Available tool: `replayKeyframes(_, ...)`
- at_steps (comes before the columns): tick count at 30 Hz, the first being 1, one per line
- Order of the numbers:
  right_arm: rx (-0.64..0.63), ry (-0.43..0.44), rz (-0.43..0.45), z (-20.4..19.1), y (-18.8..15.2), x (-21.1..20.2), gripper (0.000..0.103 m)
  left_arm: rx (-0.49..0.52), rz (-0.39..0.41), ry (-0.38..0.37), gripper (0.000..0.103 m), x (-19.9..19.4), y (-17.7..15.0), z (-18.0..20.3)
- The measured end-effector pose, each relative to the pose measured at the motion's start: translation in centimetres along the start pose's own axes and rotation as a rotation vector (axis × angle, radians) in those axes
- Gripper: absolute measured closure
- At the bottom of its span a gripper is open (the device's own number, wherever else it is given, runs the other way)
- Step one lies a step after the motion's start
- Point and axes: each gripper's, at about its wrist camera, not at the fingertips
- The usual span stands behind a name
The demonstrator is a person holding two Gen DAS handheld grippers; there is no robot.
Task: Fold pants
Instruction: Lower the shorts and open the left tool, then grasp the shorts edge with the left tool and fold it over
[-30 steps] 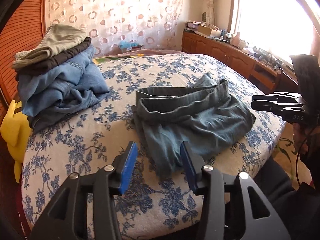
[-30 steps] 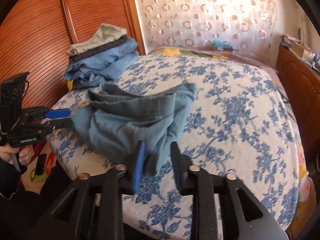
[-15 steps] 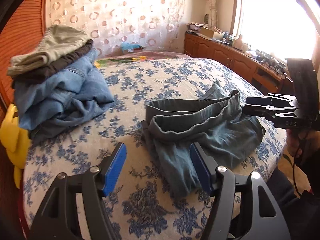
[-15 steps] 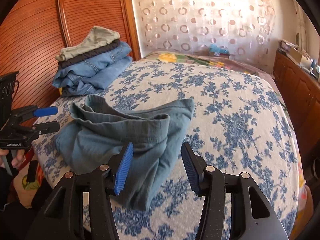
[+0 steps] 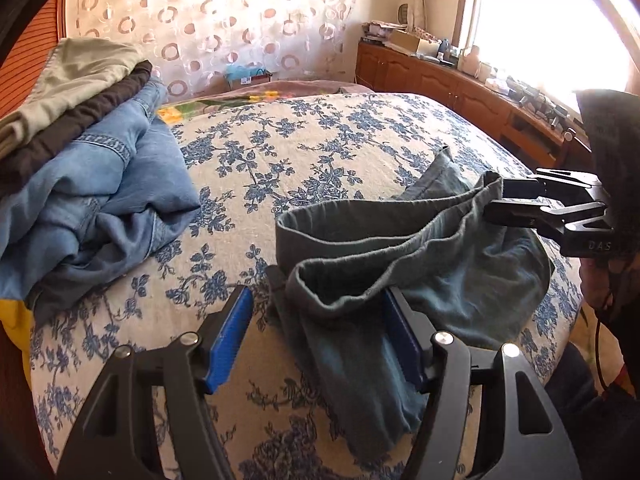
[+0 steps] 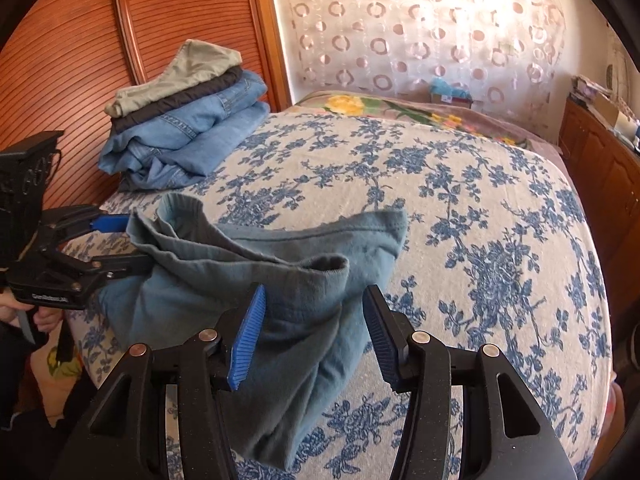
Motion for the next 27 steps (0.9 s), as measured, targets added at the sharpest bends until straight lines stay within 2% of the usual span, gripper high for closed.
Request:
replayKeyframes(3, -0.002, 0.015, -0.004, 0.0, 0.2, 0.2, 0.052, 0.004, 0.002, 0.004, 0.038, 0.3, 0.3, 0.0)
replayKeyframes(6, -0.007, 0.025, 0.002, -0.1, 0.5, 0.3, 0.064, -0.007, 0.002, -0.001, 0.038, 0.4, 0.5, -0.2)
replayKeyframes(7, -0.008, 0.025, 0.008, -0.1, 0.6, 0.2, 0.075, -0.012, 0.003, -0.001, 0.038, 0.5, 0.6, -0.3)
replayKeyframes(10, -0.016, 0.023, 0.033, -0.1, 1.1, -0.3, 0.093, -0.024, 0.006, 0.012, 0.038, 0.4, 0.8, -0.3)
replayKeyframes(16, -0.013, 0.004, 0.084, 0.1, 2.5, -0.7, 0.096, -0.027, 0.015, 0.022, 0.038, 0.4, 1.0, -0.3)
replayKeyframes(20, 0.022, -0.002, 0.093, 0.8, 3.4, 0.0, 0.096, -0.029, 0.019, 0.026, 0.038, 0.4, 1.1, -0.3)
replayKeyframes(27, -0.003, -0.059, 0.109, 0.8, 4.0, 1.2, 0.099, -0.024, 0.024, 0.024, 0.04, 0.7, 1.6, -0.5)
Point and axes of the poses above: each gripper's, at about its wrist camera, not at the fingertips, and x roughly the way its jaws point, z to its right, y to its top, and after that the axes turned 3 degrees about z, right-handed
